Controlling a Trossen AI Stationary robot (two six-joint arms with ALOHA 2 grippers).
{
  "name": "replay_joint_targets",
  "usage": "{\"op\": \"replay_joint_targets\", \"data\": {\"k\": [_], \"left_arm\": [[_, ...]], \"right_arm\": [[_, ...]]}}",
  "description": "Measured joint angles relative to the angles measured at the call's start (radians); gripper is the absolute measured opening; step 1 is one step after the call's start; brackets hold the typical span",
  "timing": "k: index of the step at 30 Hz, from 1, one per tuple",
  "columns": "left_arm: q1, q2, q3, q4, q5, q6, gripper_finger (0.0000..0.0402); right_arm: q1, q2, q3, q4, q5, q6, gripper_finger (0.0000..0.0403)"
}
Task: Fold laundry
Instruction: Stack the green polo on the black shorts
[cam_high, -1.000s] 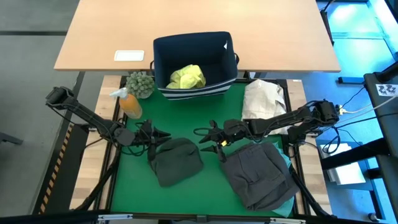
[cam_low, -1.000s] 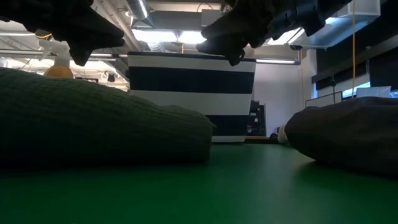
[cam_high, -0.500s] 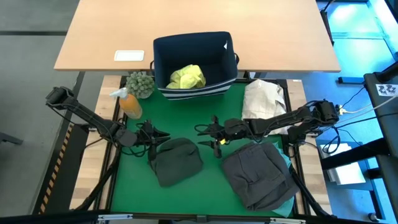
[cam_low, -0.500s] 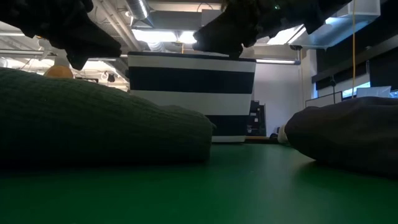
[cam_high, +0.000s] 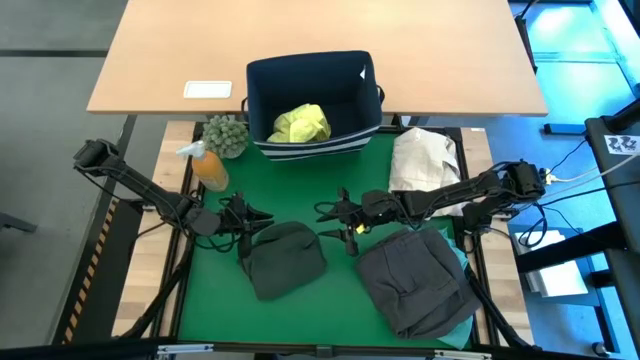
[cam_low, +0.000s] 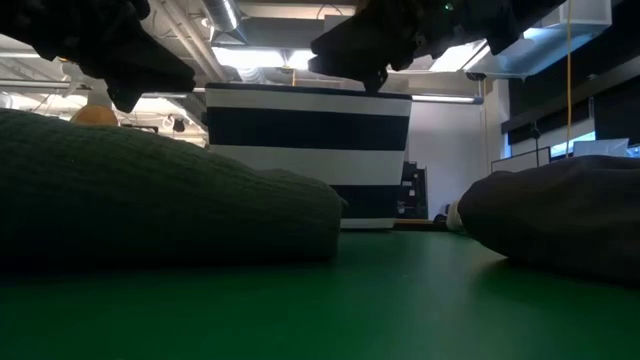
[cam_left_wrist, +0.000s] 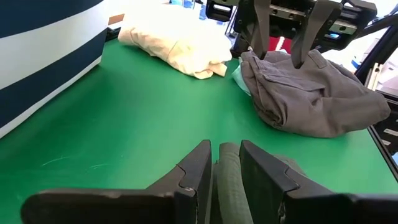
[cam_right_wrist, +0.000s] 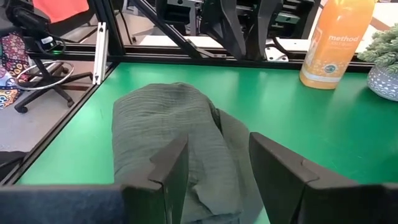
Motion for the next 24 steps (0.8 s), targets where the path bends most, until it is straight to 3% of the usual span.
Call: {"op": "replay_joint_targets", "data": {"k": [14, 19, 24], "left_arm": [[0.002, 0.0, 0.0, 0.0, -0.029, 0.002, 0.008], [0.002, 0.0, 0.0, 0.0, -0.03, 0.076, 0.008], [0.002, 0.0, 0.0, 0.002, -0.027, 0.077, 0.0081]], "right_arm": [[0.001, 0.0, 0.0, -0.02, -0.061, -0.172, 0.0166], [0.001, 0.001, 0.0, -0.044, -0.08, -0.212, 0.0166], [0.016, 0.001, 0.0, -0.049, -0.14, -0.224, 0.0193]]}}
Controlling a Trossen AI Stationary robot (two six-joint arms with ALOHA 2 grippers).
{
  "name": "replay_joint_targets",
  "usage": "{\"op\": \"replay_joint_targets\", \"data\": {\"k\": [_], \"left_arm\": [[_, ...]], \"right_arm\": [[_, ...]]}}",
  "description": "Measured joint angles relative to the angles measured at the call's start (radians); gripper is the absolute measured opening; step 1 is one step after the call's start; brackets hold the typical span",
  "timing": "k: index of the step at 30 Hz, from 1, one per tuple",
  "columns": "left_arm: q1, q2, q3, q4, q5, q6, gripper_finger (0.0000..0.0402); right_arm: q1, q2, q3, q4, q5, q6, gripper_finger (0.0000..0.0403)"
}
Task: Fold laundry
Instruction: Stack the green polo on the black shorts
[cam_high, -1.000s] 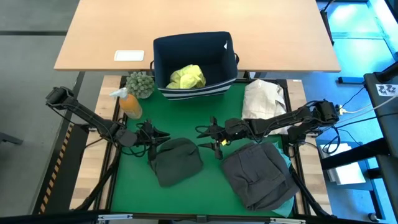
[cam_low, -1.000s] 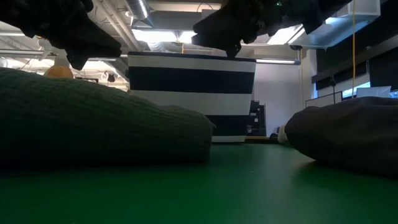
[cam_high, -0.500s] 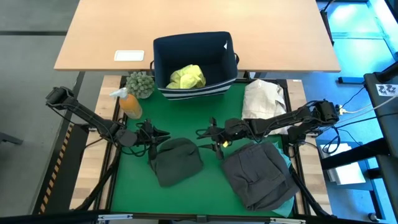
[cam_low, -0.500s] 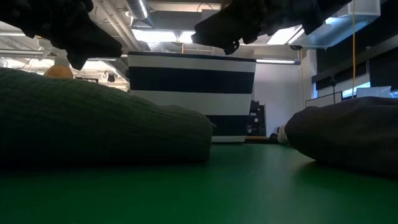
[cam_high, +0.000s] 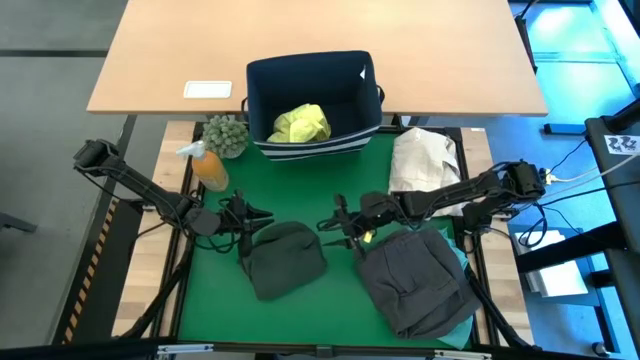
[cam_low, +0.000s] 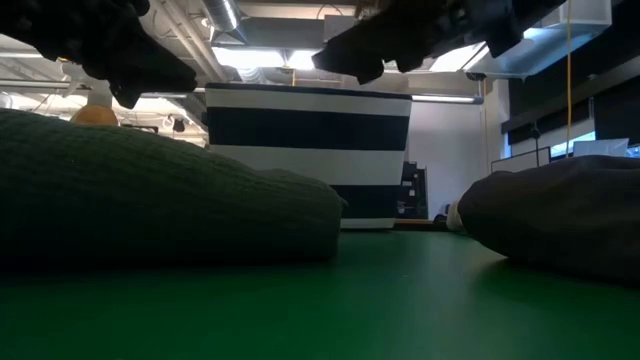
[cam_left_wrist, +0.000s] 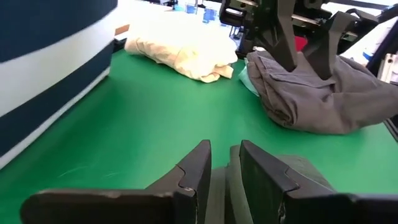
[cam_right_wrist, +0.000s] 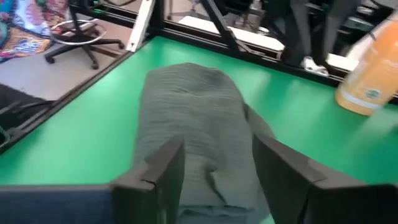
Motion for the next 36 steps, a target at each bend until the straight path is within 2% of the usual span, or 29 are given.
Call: {"op": "replay_joint_targets", "data": {"k": [8, 13, 16, 23, 30, 36], "left_arm": [[0.0, 0.0, 0.001, 0.011, 0.051, -0.007, 0.0128], [0.0, 0.0, 0.01, 0.013, 0.061, -0.033, 0.0159], [0.0, 0.002, 0.01, 0.01, 0.087, -0.071, 0.0166], [-0.002, 0.004, 0.01, 0.006, 0.107, -0.127, 0.0166], [-0.003, 0.006, 0.01, 0.0, 0.213, -0.195, 0.0165], [-0.005, 0.008, 0.011, -0.065, 0.247, -0.27, 0.0165]], "right_arm": [[0.071, 0.0, 0.0, 0.002, 0.032, -0.012, 0.0287], [0.122, 0.007, 0.0, 0.011, 0.062, -0.006, 0.0322], [0.154, 0.034, 0.0, 0.038, 0.104, -0.006, 0.0329], [0.191, 0.12, 0.001, 0.152, 0.107, -0.004, 0.0331], [0.214, 0.197, 0.081, 0.118, 0.116, -0.001, 0.0331], [0.215, 0.284, 0.155, 0.093, 0.119, -0.002, 0.0331]]}}
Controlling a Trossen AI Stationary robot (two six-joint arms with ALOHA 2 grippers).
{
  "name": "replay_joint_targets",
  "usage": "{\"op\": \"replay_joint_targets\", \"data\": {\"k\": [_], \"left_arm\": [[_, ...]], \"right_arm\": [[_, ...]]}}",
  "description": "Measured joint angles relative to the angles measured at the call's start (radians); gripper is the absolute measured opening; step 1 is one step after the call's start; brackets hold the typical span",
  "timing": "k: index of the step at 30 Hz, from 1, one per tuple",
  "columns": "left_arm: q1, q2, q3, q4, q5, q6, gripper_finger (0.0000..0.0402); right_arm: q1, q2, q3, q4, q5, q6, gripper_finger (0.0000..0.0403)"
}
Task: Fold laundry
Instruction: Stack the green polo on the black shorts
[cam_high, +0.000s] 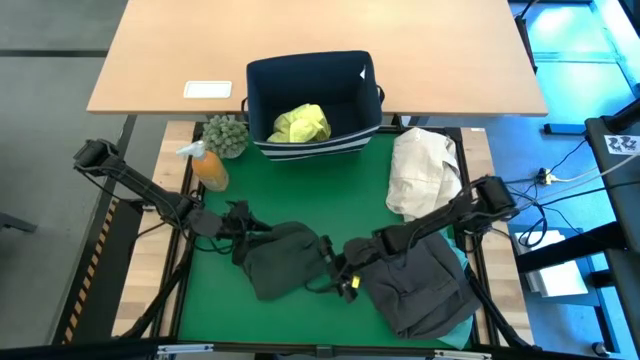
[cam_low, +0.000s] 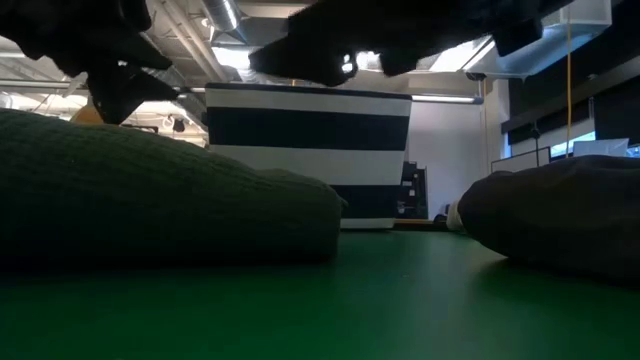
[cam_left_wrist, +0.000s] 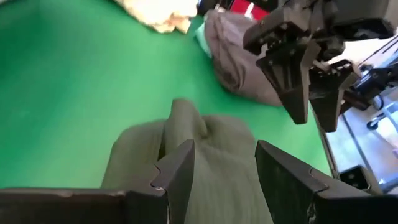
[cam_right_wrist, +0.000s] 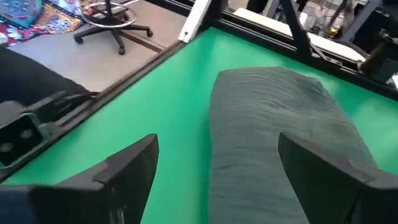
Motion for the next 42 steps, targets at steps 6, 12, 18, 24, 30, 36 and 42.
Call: {"op": "replay_joint_targets", "data": {"k": [6, 12, 18, 24, 30, 36, 42], "left_arm": [[-0.011, 0.0, 0.0, -0.107, 0.006, -0.028, 0.0165], [-0.011, 0.0, 0.0, -0.258, 0.022, -0.129, 0.0165], [-0.011, 0.0, 0.0, -0.375, 0.066, -0.219, 0.0165], [-0.01, 0.0, 0.0, -0.443, 0.128, -0.287, 0.0165], [-0.01, 0.0, 0.004, -0.452, 0.278, -0.308, 0.0165], [-0.01, 0.0, 0.143, -0.712, 0.295, -0.284, 0.0165], [-0.019, 0.0, 0.311, -0.796, 0.201, -0.201, 0.0165]], "right_arm": [[-0.001, 0.052, 0.039, -0.081, 0.057, 0.0, 0.0331], [-0.001, 0.054, 0.042, -0.135, 0.141, 0.0, 0.0331], [-0.002, 0.054, 0.042, -0.144, 0.189, 0.0, 0.0331], [-0.001, 0.053, 0.042, -0.162, 0.316, 0.002, 0.0331], [-0.024, 0.053, 0.042, -0.219, 0.44, 0.024, 0.0331], [-0.048, 0.053, 0.041, -0.237, 0.435, 0.037, 0.0331], [-0.05, 0.053, 0.041, -0.237, 0.434, 0.034, 0.033]]}}
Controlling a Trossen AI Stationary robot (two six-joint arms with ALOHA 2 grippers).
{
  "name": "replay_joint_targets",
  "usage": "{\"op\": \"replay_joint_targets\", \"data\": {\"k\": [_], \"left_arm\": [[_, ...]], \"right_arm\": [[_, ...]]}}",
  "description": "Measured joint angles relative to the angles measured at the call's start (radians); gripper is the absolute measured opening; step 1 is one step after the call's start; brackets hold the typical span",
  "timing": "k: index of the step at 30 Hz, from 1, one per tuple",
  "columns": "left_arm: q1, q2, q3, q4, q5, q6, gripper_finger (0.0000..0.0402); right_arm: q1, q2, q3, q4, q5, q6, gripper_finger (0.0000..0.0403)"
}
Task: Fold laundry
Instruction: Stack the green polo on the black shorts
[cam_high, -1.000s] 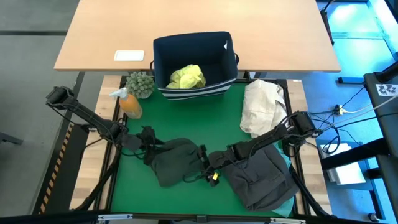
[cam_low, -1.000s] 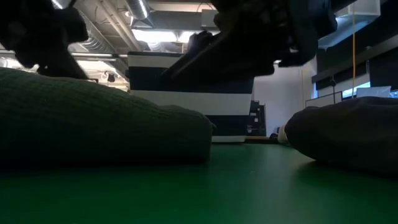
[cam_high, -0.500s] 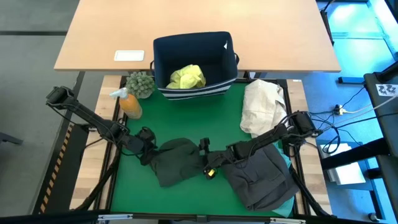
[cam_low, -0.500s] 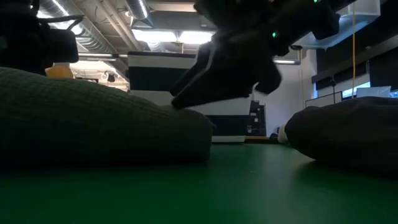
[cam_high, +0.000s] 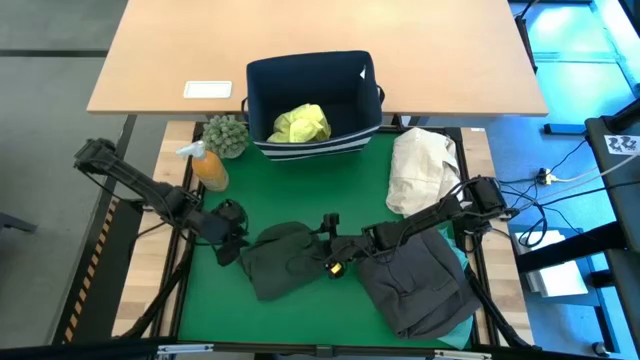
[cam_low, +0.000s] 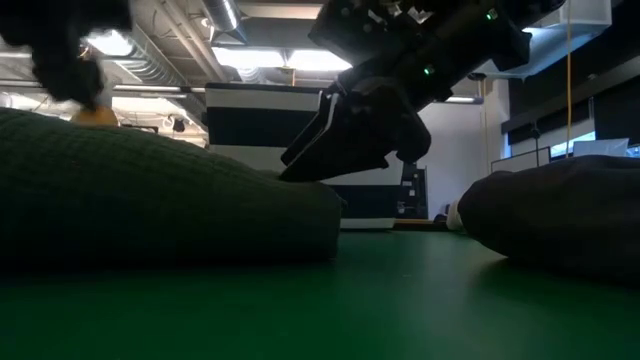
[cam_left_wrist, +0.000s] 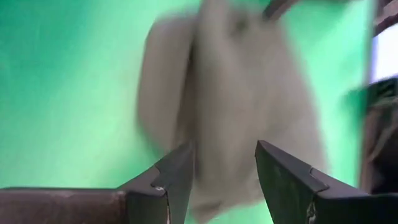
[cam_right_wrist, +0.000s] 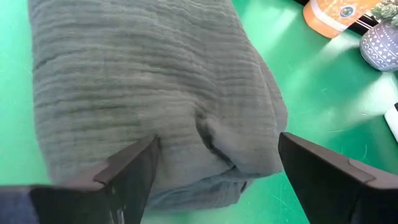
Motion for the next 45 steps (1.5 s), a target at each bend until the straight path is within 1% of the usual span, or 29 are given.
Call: {"op": "replay_joint_targets", "data": {"k": [3, 6, 10, 17, 19, 23, 27, 30, 33, 36, 38, 42, 45], "left_arm": [[-0.026, 0.009, 0.035, 0.091, -0.076, 0.066, 0.0165], [-0.055, 0.051, 0.036, 0.14, -0.1, 0.107, 0.0165], [-0.094, 0.157, 0.035, 0.147, -0.101, 0.057, 0.0165], [-0.152, 0.344, 0.035, 0.278, -0.101, 0.062, 0.0165], [-0.163, 0.386, 0.035, 0.273, -0.096, 0.05, 0.0165], [-0.171, 0.444, 0.035, 0.259, -0.055, 0.045, 0.0165], [-0.155, 0.449, 0.034, 0.284, -0.076, 0.023, 0.0165], [-0.14, 0.45, 0.034, 0.278, -0.099, 0.057, 0.0165], [-0.112, 0.454, 0.034, 0.274, -0.089, 0.091, 0.0165], [-0.08, 0.454, 0.034, 0.276, -0.076, 0.132, 0.0165], [-0.059, 0.454, 0.034, 0.277, -0.073, 0.162, 0.0165], [-0.018, 0.453, 0.034, 0.277, -0.074, 0.238, 0.0165], [0.008, 0.441, 0.054, 0.254, -0.073, 0.257, 0.0165]], "right_arm": [[0.0, 0.0, 0.0, 0.0, 0.0, -0.001, 0.033], [0.0, -0.001, 0.0, 0.016, 0.0, -0.001, 0.033], [0.002, -0.001, 0.0, 0.019, 0.0, -0.001, 0.033], [0.002, -0.001, 0.0, 0.019, 0.0, 0.001, 0.033], [0.002, -0.001, 0.0, 0.019, 0.0, 0.001, 0.033], [0.002, -0.001, 0.0, 0.019, 0.0, 0.003, 0.033], [0.002, -0.001, 0.0, 0.019, 0.0, -0.005, 0.033], [0.0, -0.001, 0.0, 0.022, -0.001, -0.013, 0.033], [-0.005, -0.013, -0.001, 0.004, 0.002, -0.018, 0.033], [-0.004, -0.053, -0.001, 0.001, 0.033, -0.026, 0.033], [-0.004, -0.097, -0.001, 0.003, 0.033, -0.035, 0.033], [-0.004, -0.161, 0.001, -0.012, 0.006, -0.032, 0.033], [-0.004, -0.169, 0.001, -0.017, -0.023, -0.006, 0.033]]}}
